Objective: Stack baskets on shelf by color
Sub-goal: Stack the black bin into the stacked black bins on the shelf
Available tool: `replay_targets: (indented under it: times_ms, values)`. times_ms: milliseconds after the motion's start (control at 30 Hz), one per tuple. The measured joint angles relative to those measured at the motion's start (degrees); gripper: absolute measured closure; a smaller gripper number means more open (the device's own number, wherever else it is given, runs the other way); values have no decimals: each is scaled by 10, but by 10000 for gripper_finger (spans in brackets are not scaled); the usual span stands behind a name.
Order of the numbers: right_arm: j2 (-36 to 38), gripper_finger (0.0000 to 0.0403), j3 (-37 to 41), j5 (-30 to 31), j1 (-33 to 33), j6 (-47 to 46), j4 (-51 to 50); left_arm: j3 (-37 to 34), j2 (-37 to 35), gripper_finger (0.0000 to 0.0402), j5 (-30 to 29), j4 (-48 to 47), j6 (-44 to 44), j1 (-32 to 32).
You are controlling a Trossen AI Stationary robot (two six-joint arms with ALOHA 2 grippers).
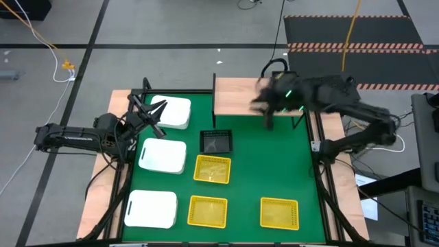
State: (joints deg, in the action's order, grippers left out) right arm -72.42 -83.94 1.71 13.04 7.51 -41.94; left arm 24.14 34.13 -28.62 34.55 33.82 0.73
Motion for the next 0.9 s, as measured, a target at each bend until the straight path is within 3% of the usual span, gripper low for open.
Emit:
replay_targets:
  times_ms: [167,433,667,900]
  values:
    - [-76,291,0,-4,-103,109,21,0,0,364,0,-3,-15,0]
    - [-196,291,0,-4,-177,322,4,0,0,364,0,-10,-13,0]
    - [-270,291,0,2,-184,403,-1,0,0,364,0,-10,-13,0]
    - [-319,291,0,61,-147,523,-20,0,0,364,0,-10,-13,0]
